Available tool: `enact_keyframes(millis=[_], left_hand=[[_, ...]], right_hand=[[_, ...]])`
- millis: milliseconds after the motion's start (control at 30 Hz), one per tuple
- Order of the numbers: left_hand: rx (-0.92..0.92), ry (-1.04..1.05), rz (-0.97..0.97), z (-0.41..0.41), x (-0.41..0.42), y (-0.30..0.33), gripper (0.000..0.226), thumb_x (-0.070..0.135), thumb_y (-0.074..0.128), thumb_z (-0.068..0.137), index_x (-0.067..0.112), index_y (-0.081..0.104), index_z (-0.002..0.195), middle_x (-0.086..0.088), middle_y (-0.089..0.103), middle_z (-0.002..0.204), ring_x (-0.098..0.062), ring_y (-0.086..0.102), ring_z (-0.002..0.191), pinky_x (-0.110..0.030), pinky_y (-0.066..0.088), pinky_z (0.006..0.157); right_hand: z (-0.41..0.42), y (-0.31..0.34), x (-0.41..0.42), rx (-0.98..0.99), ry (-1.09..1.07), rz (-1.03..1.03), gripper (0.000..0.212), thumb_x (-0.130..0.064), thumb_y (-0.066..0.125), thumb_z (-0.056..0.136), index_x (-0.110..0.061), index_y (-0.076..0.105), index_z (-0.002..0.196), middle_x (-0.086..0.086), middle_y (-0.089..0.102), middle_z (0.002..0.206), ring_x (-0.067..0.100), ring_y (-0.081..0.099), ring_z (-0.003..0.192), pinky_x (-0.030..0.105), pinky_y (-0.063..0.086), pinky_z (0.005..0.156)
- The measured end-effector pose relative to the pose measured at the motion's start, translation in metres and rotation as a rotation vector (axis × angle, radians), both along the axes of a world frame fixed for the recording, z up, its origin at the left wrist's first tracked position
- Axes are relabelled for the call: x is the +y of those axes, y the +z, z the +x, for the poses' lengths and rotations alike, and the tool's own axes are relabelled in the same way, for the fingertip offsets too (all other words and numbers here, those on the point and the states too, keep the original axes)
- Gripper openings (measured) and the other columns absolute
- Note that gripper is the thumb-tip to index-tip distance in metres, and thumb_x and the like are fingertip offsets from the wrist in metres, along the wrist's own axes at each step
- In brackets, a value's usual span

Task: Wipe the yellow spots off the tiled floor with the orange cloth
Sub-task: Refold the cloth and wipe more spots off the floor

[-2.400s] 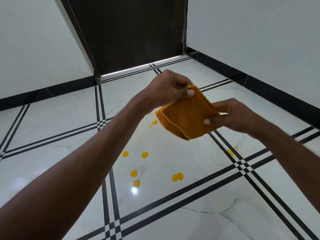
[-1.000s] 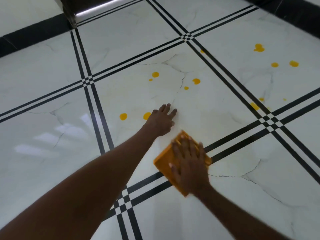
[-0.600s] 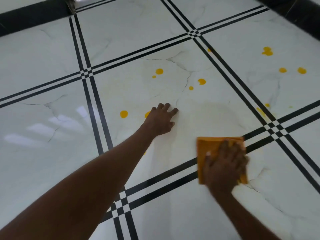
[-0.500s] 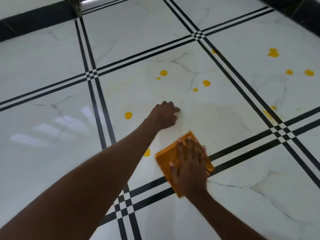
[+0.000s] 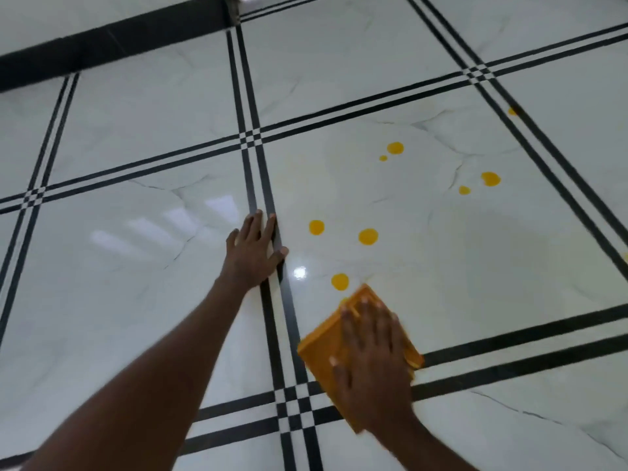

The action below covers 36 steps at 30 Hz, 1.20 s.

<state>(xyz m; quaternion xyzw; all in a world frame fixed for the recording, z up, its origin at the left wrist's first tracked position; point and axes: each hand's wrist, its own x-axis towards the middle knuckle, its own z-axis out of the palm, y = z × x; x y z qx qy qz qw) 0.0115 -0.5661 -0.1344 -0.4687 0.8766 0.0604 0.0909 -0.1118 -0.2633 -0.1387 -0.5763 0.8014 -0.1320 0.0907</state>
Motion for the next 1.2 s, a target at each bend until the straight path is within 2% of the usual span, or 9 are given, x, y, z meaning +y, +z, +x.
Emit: enact_keyframes(millis=[100, 233, 367, 567, 633, 700, 933, 1067, 1200], left_hand=[[0.066, 0.008, 0.000, 0.003, -0.001, -0.010, 0.078, 0.070, 0.021, 0.093, 0.034, 0.003, 0.159, -0.001, -0.001, 0.168, -0.021, -0.001, 0.155, -0.048, 0.010, 0.121], [0.049, 0.051, 0.072, -0.003, -0.002, -0.007, 0.077, 0.066, 0.029, 0.096, 0.036, -0.007, 0.158, 0.001, -0.013, 0.167, -0.020, -0.009, 0.154, -0.047, 0.004, 0.122], [-0.031, 0.062, 0.163, -0.010, -0.005, 0.001, 0.078, 0.063, 0.024, 0.098, 0.032, -0.017, 0.156, -0.003, -0.024, 0.165, -0.022, -0.018, 0.153, -0.051, 0.001, 0.122], [-0.029, 0.054, 0.198, -0.008, -0.008, -0.001, 0.076, 0.062, 0.022, 0.099, 0.034, -0.021, 0.154, 0.000, -0.031, 0.162, -0.020, -0.025, 0.150, -0.051, -0.005, 0.121], [-0.007, 0.041, 0.183, -0.005, -0.011, -0.007, 0.074, 0.062, 0.020, 0.098, 0.036, -0.022, 0.154, 0.002, -0.032, 0.161, -0.019, -0.027, 0.150, -0.050, -0.007, 0.121], [0.012, 0.034, 0.183, -0.004, -0.010, -0.010, 0.074, 0.061, 0.022, 0.098, 0.037, -0.021, 0.154, 0.003, -0.032, 0.161, -0.018, -0.027, 0.149, -0.049, -0.008, 0.120], [-0.007, 0.044, 0.201, -0.010, -0.007, -0.004, 0.075, 0.060, 0.022, 0.100, 0.033, -0.023, 0.154, 0.001, -0.034, 0.160, -0.020, -0.029, 0.149, -0.051, -0.007, 0.121], [-0.052, 0.034, 0.214, -0.010, -0.008, -0.001, 0.077, 0.061, 0.022, 0.099, 0.032, -0.025, 0.153, -0.001, -0.036, 0.159, -0.022, -0.031, 0.148, -0.053, -0.006, 0.121], [-0.111, 0.021, 0.217, -0.010, -0.010, 0.000, 0.077, 0.063, 0.020, 0.099, 0.032, -0.027, 0.152, -0.002, -0.037, 0.159, -0.022, -0.032, 0.147, -0.051, -0.009, 0.119]], right_hand=[[-0.046, -0.011, -0.089, 0.079, 0.286, 0.013, 0.076, -0.058, 0.039, 0.098, -0.021, 0.027, 0.163, 0.011, 0.018, 0.172, 0.034, 0.015, 0.159, 0.056, 0.010, 0.128], [-0.140, -0.011, -0.078, 0.122, -0.315, 0.036, 0.070, -0.054, 0.038, 0.098, -0.014, 0.041, 0.156, 0.019, 0.041, 0.160, 0.043, 0.037, 0.146, 0.057, 0.020, 0.124], [-0.059, 0.013, 0.026, 0.079, -0.673, 0.185, 0.077, -0.046, 0.037, 0.096, -0.007, 0.027, 0.161, 0.032, 0.029, 0.162, 0.054, 0.027, 0.148, 0.065, 0.019, 0.122], [0.003, 0.005, -0.084, -0.001, 0.076, 0.052, 0.077, -0.054, 0.039, 0.100, -0.018, 0.017, 0.165, 0.016, 0.010, 0.173, 0.039, 0.007, 0.160, 0.058, 0.007, 0.128], [-0.037, -0.002, -0.166, 0.052, 0.267, -0.006, 0.071, -0.050, 0.044, 0.096, -0.019, 0.036, 0.160, 0.018, 0.028, 0.168, 0.040, 0.026, 0.155, 0.057, 0.022, 0.125], [-0.107, -0.007, -0.229, 0.090, 0.160, -0.050, 0.064, -0.049, 0.047, 0.088, -0.016, 0.060, 0.141, 0.020, 0.055, 0.149, 0.044, 0.055, 0.132, 0.054, 0.042, 0.111], [-0.189, -0.001, -0.121, 0.109, -0.470, 0.041, 0.073, -0.050, 0.029, 0.099, -0.009, 0.031, 0.159, 0.034, 0.034, 0.157, 0.053, 0.032, 0.144, 0.065, 0.022, 0.120], [-0.055, -0.002, -0.088, 0.030, -0.021, 0.014, 0.077, -0.050, 0.040, 0.096, -0.014, 0.026, 0.163, 0.024, 0.022, 0.168, 0.047, 0.021, 0.154, 0.063, 0.014, 0.125], [-0.087, -0.005, -0.223, 0.090, 0.351, -0.009, 0.074, -0.057, 0.037, 0.096, -0.022, 0.032, 0.161, 0.017, 0.029, 0.168, 0.040, 0.027, 0.155, 0.060, 0.019, 0.125]])
